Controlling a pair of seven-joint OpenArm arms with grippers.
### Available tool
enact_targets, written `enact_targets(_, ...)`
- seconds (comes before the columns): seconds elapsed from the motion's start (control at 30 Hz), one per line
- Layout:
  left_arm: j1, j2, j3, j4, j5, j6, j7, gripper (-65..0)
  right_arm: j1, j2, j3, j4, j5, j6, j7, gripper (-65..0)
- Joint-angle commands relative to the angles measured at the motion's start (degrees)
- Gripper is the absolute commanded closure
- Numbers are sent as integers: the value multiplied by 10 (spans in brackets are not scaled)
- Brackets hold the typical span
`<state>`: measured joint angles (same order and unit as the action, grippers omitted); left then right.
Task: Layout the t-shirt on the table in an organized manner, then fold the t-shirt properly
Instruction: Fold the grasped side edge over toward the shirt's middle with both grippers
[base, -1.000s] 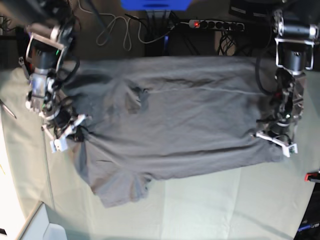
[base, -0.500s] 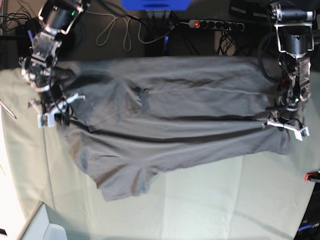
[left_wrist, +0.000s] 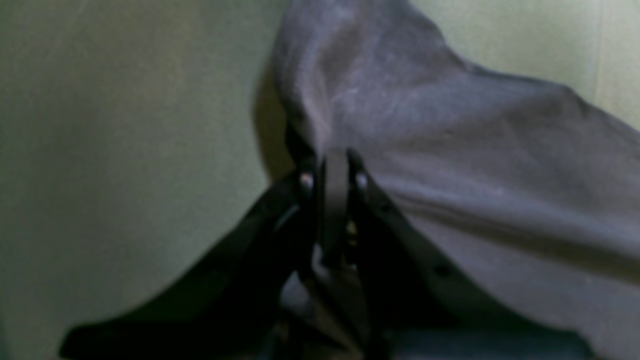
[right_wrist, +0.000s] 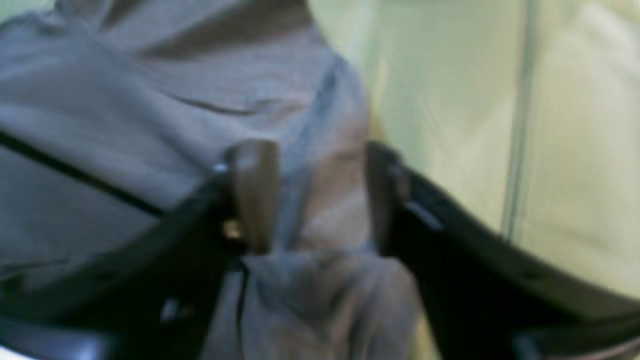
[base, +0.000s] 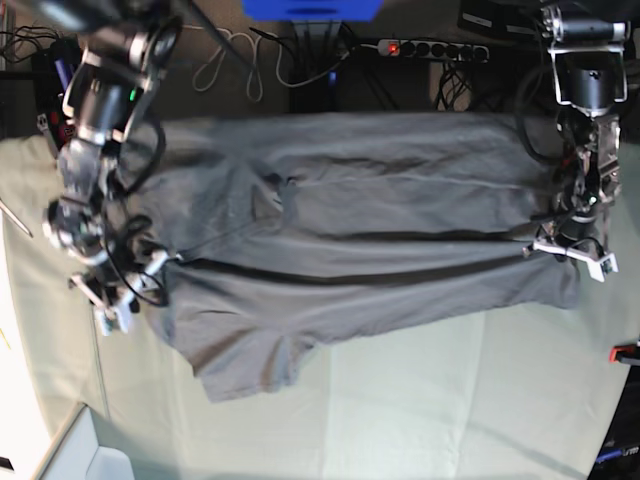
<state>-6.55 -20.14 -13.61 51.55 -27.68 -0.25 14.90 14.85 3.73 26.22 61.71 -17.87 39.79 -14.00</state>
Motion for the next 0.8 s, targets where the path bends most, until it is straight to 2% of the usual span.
enact_targets(0.0, -10, -11, -2, 10, 0, -1, -12, 0, 25, 12, 4, -24, 6, 2, 10, -382)
enact_targets(0.13, -10, -11, -4, 10, 0, -1, -12, 0, 78, 36, 4, -138, 6, 2, 10, -444)
enact_targets(0.33, -10, -11, -5, 10, 0, -1, -12, 0, 86, 40, 1, -187, 6, 2, 24, -424)
enact_targets(0.37, -10, -11, -5, 10, 0, -1, -12, 0, 85, 40, 0, -188, 6, 2, 31, -394)
enact_targets(0.4, -10, -11, -5, 10, 0, -1, -12, 0, 82, 40, 0, -189, 6, 2, 35, -335)
enact_targets(0.53, -11, -11, -5, 10, 0, -1, -12, 0, 74, 31, 4, -182, 7, 2, 35, 0)
enact_targets(0.67, -11, -11, -5, 10, 0, -1, -12, 0, 9, 26, 10, -68, 8, 2, 31, 0)
enact_targets(0.77, -11, -11, -6, 10, 0, -1, -12, 0, -56, -11, 35, 54, 8, 2, 33, 0)
